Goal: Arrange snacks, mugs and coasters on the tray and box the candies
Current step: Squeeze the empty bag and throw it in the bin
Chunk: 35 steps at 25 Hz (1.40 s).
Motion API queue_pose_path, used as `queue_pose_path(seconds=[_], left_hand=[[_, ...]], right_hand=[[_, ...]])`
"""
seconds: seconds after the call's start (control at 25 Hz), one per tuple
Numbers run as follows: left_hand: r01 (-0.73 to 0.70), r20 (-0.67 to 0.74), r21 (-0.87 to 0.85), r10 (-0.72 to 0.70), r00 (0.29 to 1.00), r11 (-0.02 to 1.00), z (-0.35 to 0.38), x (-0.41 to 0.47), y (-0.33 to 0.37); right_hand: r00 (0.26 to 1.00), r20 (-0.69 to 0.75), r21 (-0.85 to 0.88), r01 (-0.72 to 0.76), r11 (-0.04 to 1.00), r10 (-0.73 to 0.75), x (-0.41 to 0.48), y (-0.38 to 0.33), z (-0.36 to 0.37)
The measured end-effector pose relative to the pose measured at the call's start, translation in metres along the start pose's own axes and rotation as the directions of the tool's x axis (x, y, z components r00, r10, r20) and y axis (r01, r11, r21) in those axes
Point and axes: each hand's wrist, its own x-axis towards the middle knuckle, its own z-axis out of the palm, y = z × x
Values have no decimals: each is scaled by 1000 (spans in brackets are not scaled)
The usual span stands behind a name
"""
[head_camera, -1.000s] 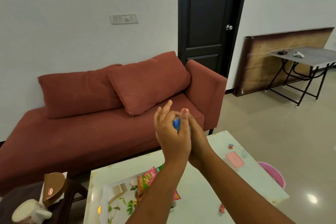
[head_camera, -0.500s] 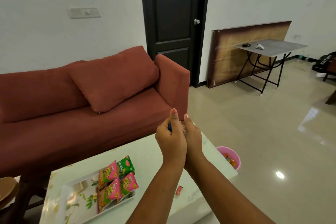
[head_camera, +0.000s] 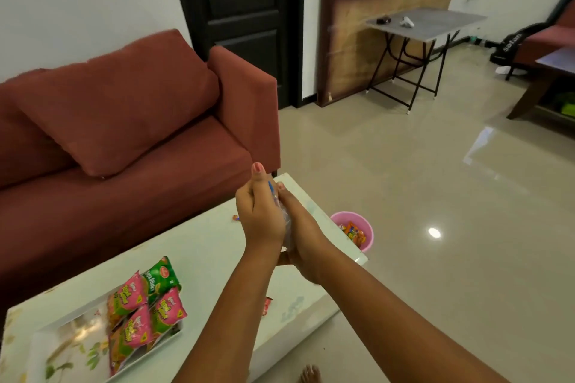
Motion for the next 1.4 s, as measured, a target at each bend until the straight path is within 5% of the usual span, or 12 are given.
queue_pose_path(seconds=[0.2, 0.52, 0.84, 1.12, 1.24, 1.4], left_hand=[[-183, 120, 288, 154, 981, 940, 47, 24, -79], [-182, 387, 494, -27, 922, 850, 118, 35, -190], [-40, 277, 694, -216, 936, 719, 156, 67, -317], [116, 197, 837, -494, 847, 534, 176, 95, -433], [75, 208, 883, -528, 823, 464, 188, 100, -470], [-22, 208, 949, -573, 793, 315, 197, 108, -512]], right_hand=[[986, -112, 82, -118, 990, 127, 55, 6, -65], [919, -362, 155, -105, 982, 156, 131, 30, -168], [722, -664, 141, -134, 981, 195, 263, 81, -317], [728, -551, 226, -341, 912, 409, 375, 142, -438], [774, -489, 71, -425, 903, 403, 413, 163, -462], [861, -485, -538, -432, 724, 154, 453, 189, -484]])
